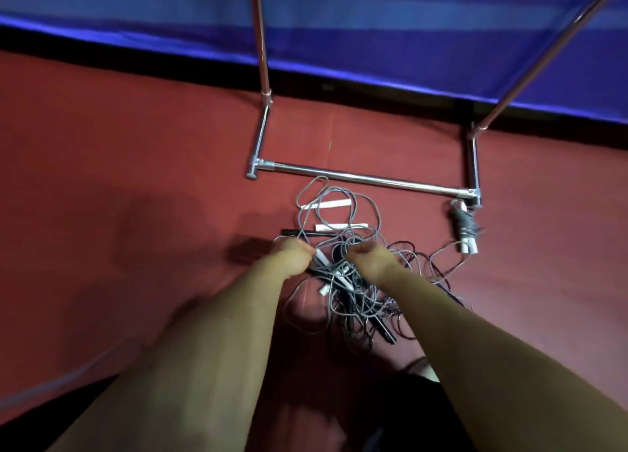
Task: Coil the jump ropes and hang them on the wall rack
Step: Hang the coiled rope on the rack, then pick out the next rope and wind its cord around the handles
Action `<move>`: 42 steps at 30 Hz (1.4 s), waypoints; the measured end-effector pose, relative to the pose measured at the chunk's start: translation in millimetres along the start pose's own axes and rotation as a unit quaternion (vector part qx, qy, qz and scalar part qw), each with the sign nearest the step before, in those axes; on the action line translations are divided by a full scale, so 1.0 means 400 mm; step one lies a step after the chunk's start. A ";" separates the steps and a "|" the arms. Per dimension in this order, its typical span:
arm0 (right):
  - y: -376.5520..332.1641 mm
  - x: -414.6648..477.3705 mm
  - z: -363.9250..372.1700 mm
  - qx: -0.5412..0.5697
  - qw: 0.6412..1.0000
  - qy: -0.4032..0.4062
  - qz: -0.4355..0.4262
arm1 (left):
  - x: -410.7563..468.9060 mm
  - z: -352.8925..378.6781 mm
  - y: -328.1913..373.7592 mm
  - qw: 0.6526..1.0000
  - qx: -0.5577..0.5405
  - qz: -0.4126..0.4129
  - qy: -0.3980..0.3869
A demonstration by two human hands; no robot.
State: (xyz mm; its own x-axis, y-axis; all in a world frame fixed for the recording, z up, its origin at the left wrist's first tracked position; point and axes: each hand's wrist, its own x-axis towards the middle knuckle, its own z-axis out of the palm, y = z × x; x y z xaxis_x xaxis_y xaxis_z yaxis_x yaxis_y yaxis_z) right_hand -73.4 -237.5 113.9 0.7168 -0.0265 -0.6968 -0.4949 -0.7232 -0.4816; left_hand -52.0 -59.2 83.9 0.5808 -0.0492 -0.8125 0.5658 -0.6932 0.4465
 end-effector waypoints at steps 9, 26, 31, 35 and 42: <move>0.121 0.108 0.112 -0.014 0.998 -0.039 0.036 | 0.146 0.119 -0.068 0.919 0.380 0.092 0.045; -0.054 0.022 -0.119 0.253 0.964 0.059 -0.062 | -0.096 -0.118 0.323 0.937 -0.049 0.301 0.170; -0.172 -0.137 -0.245 0.275 0.947 0.034 -0.164 | -0.340 -0.233 0.513 0.914 -0.086 0.376 0.123; -0.258 -0.259 -0.319 0.316 0.921 0.042 -0.225 | -0.523 -0.259 0.582 0.907 -0.151 0.393 0.017; -0.290 -0.448 -0.383 0.273 0.918 0.041 -0.285 | -0.692 -0.272 0.579 0.864 -0.277 0.421 0.017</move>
State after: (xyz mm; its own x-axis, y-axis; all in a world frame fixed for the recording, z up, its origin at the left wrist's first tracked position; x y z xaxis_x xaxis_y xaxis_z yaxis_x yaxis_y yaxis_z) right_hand -69.4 -254.7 376.1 0.9591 0.1810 -0.2177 -0.1848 -0.1825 -0.9657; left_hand -18.2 -127.8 453.0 0.9342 -0.3407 -0.1058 0.1228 0.0284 0.9920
